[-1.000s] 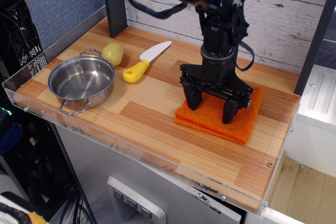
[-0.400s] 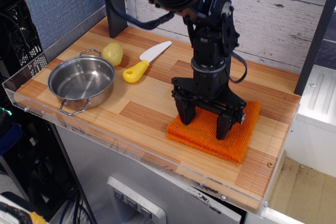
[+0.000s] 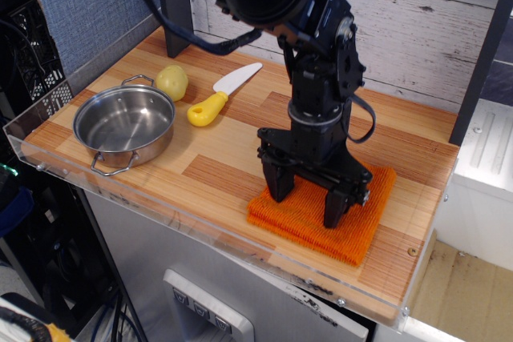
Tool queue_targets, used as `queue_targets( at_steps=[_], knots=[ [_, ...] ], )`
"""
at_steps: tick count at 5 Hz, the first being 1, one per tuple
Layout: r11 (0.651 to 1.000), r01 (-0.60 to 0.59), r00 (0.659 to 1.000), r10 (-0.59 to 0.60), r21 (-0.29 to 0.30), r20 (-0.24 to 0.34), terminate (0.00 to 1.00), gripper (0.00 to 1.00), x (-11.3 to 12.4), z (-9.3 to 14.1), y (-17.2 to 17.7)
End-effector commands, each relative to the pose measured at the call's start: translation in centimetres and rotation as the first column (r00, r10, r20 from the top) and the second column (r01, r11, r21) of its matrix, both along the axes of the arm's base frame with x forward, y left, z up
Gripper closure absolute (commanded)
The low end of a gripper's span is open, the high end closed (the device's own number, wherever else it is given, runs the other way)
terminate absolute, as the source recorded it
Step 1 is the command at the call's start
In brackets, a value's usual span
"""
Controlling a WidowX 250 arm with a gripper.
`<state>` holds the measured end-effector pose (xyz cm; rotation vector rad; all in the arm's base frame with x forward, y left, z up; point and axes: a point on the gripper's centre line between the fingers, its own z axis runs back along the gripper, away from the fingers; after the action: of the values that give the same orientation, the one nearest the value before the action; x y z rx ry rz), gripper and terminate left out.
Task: Move the bottom right of table
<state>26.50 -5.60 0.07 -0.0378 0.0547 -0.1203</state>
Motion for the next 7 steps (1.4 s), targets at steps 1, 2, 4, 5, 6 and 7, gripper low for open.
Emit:
queue_targets(
  at_steps=[1, 2, 4, 5, 6, 7],
  knots=[
    [1.0, -0.031, 0.997, 0.031, 0.004, -0.068, 0.0, 0.0, -5.3, -0.8, 0.7],
    [1.0, -0.026, 0.998, 0.026, 0.006, -0.049, 0.0, 0.0, -4.9, -0.5, 0.9],
    [0.999, -0.036, 0.991, 0.037, -0.013, 0.131, 0.0, 0.0, -0.5, 4.3, 1.9],
    [0.999, -0.029, 0.977, 0.031, -0.015, 0.212, 0.0, 0.0, 1.0, 6.8, 2.1],
    [1.0, -0.015, 0.965, 0.021, -0.027, 0.263, 0.0, 0.0, 1.8, 8.4, 2.3],
    [0.999, 0.006, 0.956, 0.004, -0.033, 0.295, 0.0, 0.0, 2.1, 10.3, 2.0]
  ],
)
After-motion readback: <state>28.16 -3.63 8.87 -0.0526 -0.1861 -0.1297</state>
